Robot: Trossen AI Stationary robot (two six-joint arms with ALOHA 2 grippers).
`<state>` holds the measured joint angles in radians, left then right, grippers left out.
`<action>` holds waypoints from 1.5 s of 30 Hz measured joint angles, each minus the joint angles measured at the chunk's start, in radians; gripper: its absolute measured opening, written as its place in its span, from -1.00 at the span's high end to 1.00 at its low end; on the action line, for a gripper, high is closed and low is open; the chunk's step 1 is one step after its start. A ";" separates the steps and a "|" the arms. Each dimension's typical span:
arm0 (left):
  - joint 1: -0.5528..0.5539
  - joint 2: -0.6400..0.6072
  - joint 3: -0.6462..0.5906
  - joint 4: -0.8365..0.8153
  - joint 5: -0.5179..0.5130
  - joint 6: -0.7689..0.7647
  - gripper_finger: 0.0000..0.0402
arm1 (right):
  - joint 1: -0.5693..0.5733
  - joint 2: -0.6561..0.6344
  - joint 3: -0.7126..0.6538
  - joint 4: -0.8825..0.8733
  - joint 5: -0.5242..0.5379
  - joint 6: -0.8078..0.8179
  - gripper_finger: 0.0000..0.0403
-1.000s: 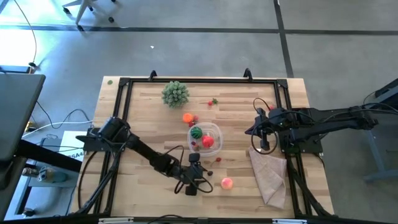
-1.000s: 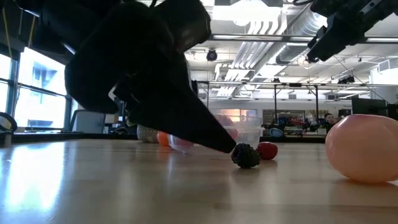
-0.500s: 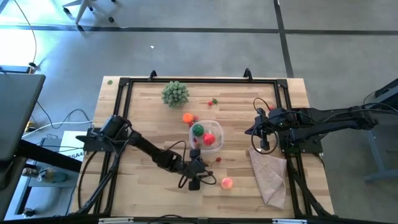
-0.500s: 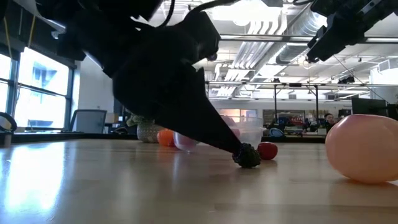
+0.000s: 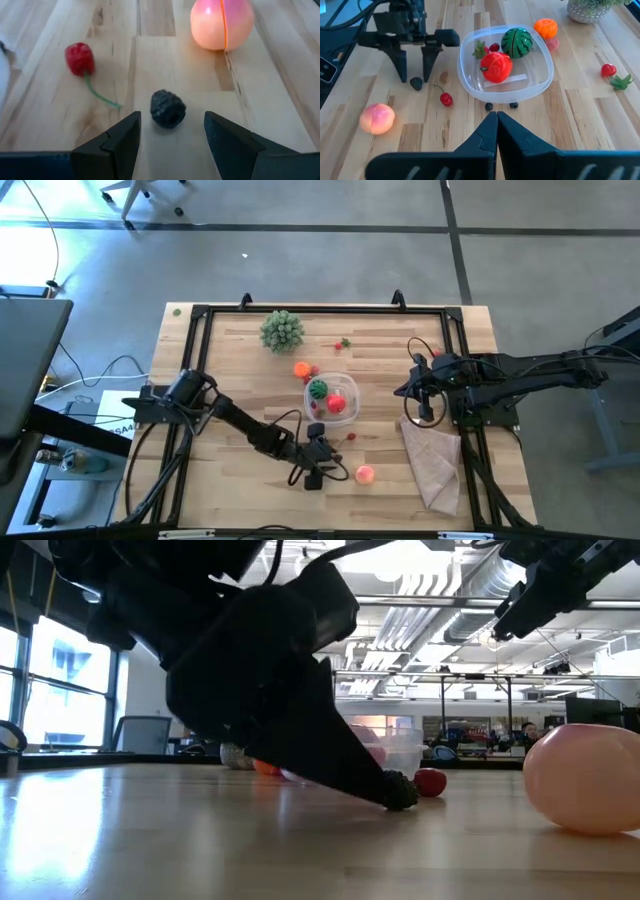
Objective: Pick and placing Produce into tupperware
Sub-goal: Put the blackberry into the transparent container
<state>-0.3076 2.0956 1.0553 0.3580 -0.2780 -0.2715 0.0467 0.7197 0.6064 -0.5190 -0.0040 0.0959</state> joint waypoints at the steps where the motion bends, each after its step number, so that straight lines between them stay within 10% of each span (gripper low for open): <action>1: 0.000 0.011 0.013 0.002 0.006 0.001 -0.03 | 0.000 0.000 0.000 -0.001 0.000 0.000 1.00; 29: 0.000 0.063 0.137 -0.171 -0.002 0.066 -0.02 | 0.000 0.000 0.000 0.000 0.000 0.000 1.00; 45: -0.001 0.064 0.135 -0.169 0.008 0.066 0.46 | 0.000 0.000 0.000 0.000 0.000 0.000 1.00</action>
<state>-0.3084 2.1597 1.1900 0.1893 -0.2699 -0.2060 0.0467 0.7197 0.6064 -0.5191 -0.0040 0.0963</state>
